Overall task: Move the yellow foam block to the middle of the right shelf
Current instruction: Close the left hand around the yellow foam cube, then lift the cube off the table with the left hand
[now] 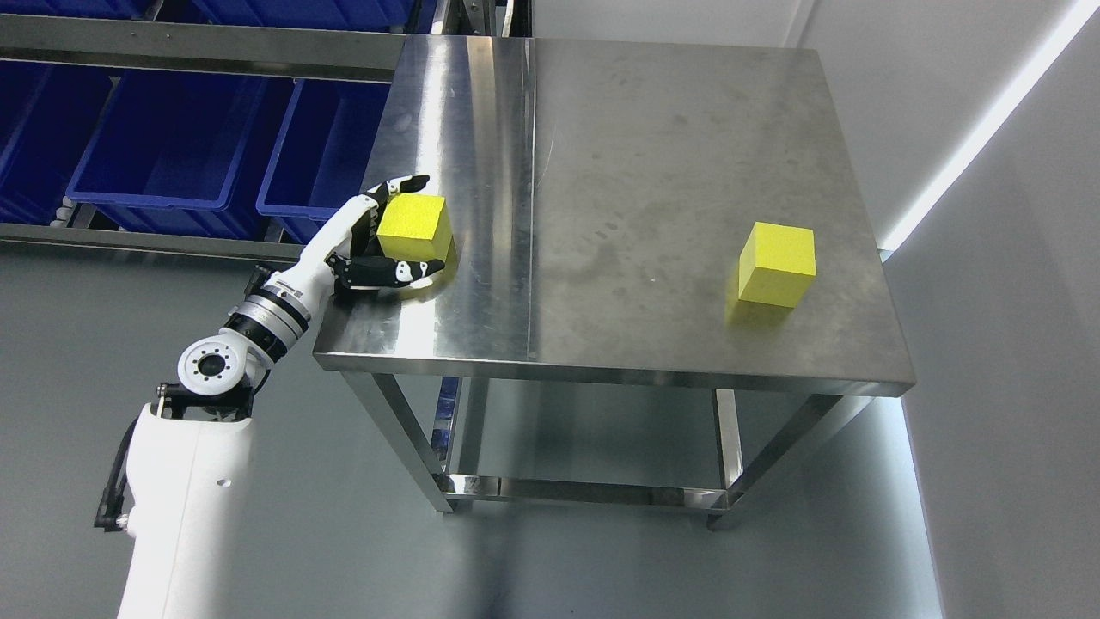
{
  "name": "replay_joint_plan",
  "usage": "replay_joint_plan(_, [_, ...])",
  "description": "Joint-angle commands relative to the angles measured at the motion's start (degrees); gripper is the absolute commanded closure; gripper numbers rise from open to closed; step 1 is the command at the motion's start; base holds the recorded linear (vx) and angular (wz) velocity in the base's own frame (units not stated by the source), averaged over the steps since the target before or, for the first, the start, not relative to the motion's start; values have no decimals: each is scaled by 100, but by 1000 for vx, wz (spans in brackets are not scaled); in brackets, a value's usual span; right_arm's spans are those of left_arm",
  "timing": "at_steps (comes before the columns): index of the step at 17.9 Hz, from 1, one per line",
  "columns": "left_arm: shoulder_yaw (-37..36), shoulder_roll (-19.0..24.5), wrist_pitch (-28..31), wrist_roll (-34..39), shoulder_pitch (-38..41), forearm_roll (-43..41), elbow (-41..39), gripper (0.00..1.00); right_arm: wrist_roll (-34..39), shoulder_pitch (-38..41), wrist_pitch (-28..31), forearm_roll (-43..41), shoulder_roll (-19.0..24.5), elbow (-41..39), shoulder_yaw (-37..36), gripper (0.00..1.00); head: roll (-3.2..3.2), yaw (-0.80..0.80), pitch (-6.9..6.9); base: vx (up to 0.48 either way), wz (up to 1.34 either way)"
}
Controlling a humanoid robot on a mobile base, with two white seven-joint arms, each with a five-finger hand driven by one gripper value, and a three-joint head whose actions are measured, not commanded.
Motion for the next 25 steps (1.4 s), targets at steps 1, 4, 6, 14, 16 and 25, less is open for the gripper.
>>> replay_joint_plan(1, [432, -475, -229, -22, 13, 40, 197, 54, 3, -18, 3, 0, -100, -100, 0, 0, 0, 0, 0, 1, 43])
replay_joint_plan(4, [662, -587, -616, -31, 39, 259, 171, 68, 3, -17, 3, 0, -100, -100, 0, 0, 0, 0, 0, -2, 8])
replay_joint_plan(6, [732, -587, -826, 4, 13, 584, 74, 68, 3, -9, 3, 0, -100, -100, 0, 0, 0, 0, 0, 0, -20])
replay_joint_plan(14, [1348, -587, -1714, 610, 48, 1693, -638, 66, 3, -17, 3, -9, -100, -100, 0, 0, 0, 0, 0, 0, -11])
replay_joint_plan(16, [1322, -587, -1829, 619, 101, 1728, -638, 66, 3, -17, 3, 0, -100, -100, 0, 0, 0, 0, -4, 0, 0])
replay_joint_plan(25, [962, -587, -2023, 1568, 154, 1895, -664, 66, 3, -18, 3, 0, -100, -100, 0, 0, 0, 0, -4, -12, 5])
